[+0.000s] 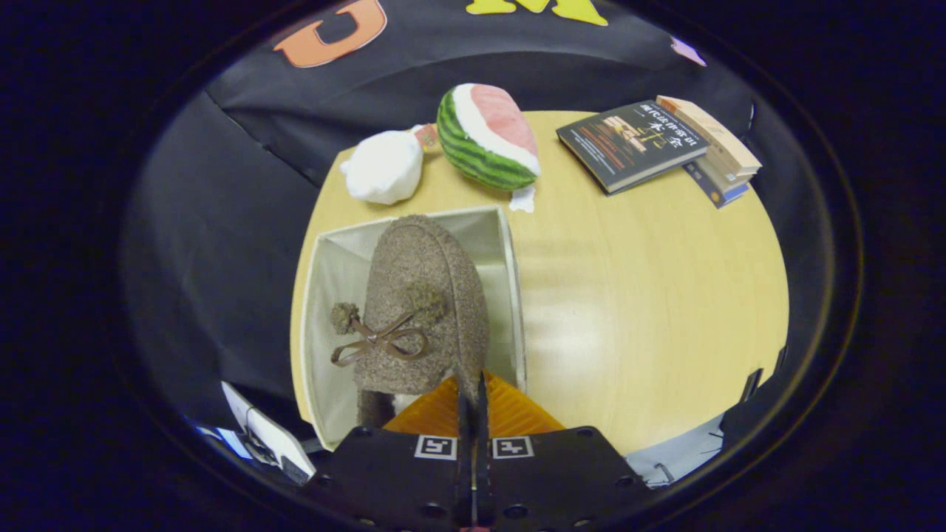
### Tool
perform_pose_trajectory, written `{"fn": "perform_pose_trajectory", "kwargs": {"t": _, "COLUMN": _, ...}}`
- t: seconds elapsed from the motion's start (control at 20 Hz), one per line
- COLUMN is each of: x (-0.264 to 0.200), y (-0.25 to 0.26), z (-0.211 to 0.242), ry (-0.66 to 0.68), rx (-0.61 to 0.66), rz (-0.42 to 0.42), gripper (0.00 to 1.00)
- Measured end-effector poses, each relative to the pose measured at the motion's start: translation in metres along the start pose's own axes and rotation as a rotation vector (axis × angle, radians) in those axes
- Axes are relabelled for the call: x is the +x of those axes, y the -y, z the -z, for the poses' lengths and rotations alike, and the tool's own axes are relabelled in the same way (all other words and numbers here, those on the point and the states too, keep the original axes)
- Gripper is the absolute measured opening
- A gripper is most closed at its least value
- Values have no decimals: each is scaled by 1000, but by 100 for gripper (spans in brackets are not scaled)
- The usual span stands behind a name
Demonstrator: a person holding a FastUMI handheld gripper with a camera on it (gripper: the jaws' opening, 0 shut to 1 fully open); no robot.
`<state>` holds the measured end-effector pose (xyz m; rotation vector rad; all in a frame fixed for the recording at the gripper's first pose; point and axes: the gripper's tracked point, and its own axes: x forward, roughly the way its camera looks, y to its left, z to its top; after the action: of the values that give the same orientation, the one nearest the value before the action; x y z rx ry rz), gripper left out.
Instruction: Open the storage box then place both shoes into the box .Put the left shoe in first, then the right shoe, with the right side of both shoes facing outward in a uniform manner.
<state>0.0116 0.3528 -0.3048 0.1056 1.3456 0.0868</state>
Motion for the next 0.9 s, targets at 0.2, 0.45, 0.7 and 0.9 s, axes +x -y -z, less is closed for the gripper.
{"fn": "perform_pose_trajectory", "kwargs": {"t": 0.2, "x": 20, "y": -7, "z": 4, "ry": -6, "rx": 49, "rz": 98, "gripper": 3}}
{"fn": "perform_pose_trajectory", "kwargs": {"t": 0.45, "x": 36, "y": 2, "z": -1, "ry": 17, "rx": 31, "rz": 232, "gripper": 5}}
{"fn": "perform_pose_trajectory", "kwargs": {"t": 0.7, "x": 42, "y": 2, "z": -2, "ry": 24, "rx": 24, "rz": 250, "gripper": 6}}
{"fn": "perform_pose_trajectory", "kwargs": {"t": 0.9, "x": 35, "y": -8, "z": -3, "ry": 47, "rx": 20, "rz": 218, "gripper": 19}}
